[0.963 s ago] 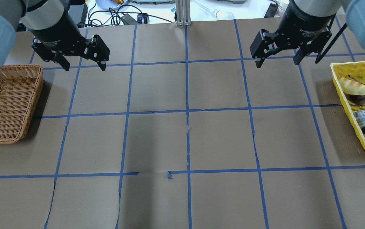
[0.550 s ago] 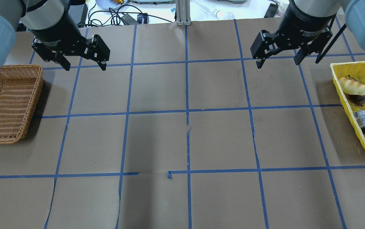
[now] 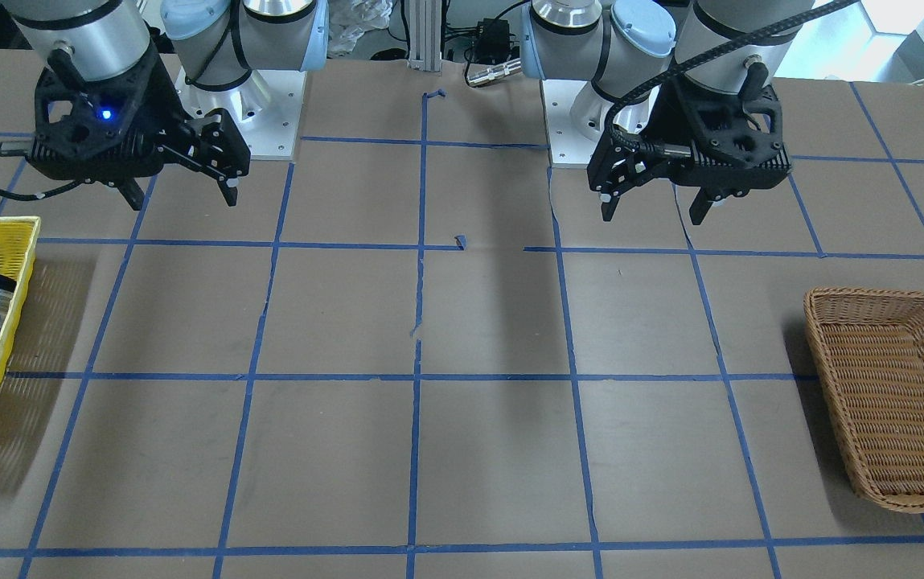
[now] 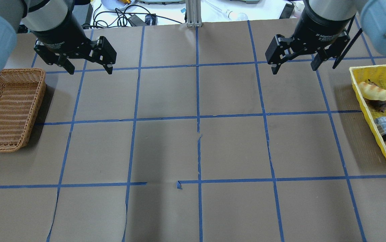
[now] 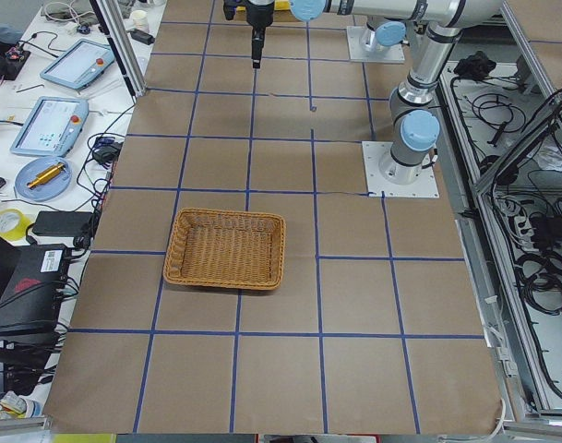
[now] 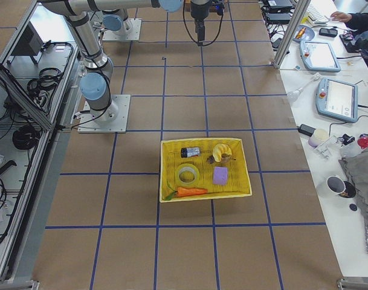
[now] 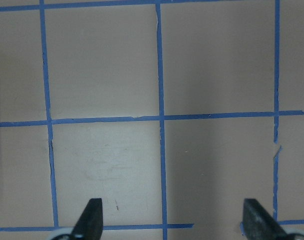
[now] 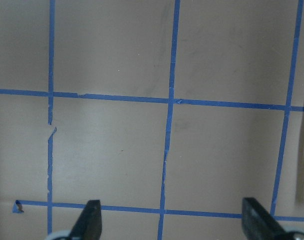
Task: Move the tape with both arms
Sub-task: 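Reach the right gripper down into the yellow basket over the tape roll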
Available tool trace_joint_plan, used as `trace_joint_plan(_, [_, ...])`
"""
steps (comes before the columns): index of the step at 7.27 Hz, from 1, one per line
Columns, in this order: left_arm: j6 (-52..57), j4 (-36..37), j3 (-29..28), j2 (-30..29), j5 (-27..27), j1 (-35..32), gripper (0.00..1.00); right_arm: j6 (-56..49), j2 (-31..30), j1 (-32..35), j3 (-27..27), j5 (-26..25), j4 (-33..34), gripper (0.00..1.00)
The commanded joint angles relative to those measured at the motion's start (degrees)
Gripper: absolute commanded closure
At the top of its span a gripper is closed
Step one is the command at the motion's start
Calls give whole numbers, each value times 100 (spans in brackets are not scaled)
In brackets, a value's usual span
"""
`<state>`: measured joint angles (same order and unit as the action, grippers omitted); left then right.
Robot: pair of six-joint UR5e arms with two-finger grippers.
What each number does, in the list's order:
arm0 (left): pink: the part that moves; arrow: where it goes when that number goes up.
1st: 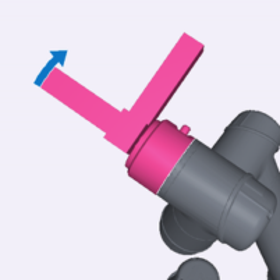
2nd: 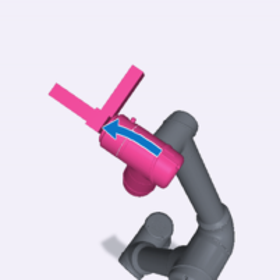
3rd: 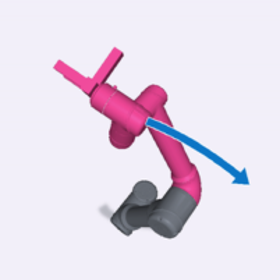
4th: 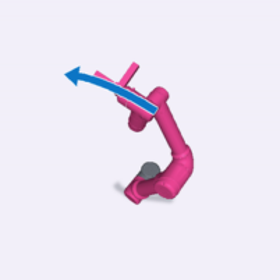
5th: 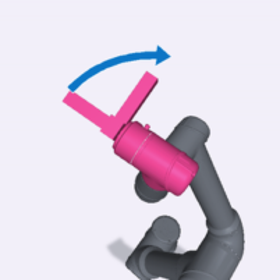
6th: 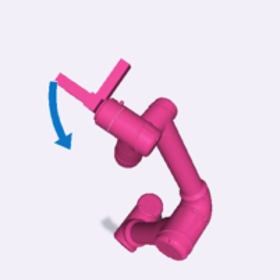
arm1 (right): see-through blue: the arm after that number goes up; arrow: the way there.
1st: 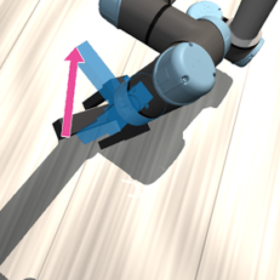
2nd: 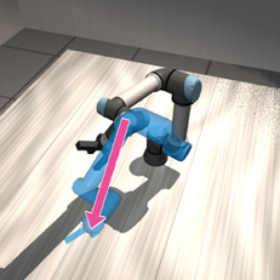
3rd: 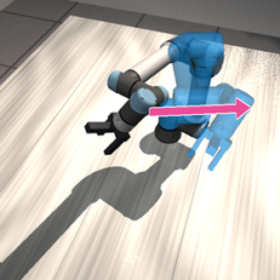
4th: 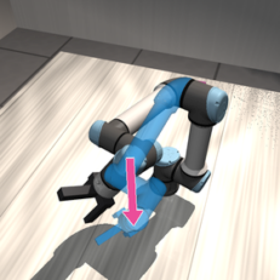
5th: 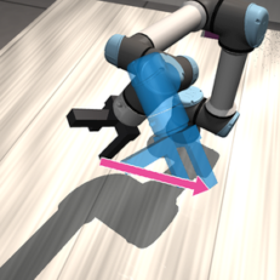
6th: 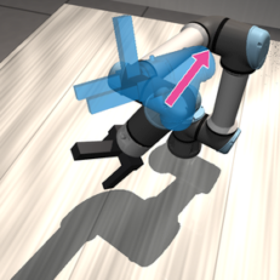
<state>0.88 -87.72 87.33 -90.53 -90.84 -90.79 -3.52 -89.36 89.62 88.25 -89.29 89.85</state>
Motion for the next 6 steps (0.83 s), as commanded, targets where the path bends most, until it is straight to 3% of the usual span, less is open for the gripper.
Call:
trace_joint_plan(1, [0,0,4,0,-4,0,0,-417,190,-887,78,-45,85,0])
trace_joint_plan(3, [-9,0,4,0,5,0,0,-2974,226,-2136,87,-80,147,0])
trace_joint_plan(4, [-9,0,4,0,5,0,0,-3953,339,-2646,87,-341,286,0])
trace_joint_plan(5, [-9,0,4,0,5,-9,0,-4616,480,-3243,122,-596,505,0])
trace_joint_plan(6, [-35,0,-5,-9,-4,-18,0,-4927,829,-3840,253,-529,734,0])
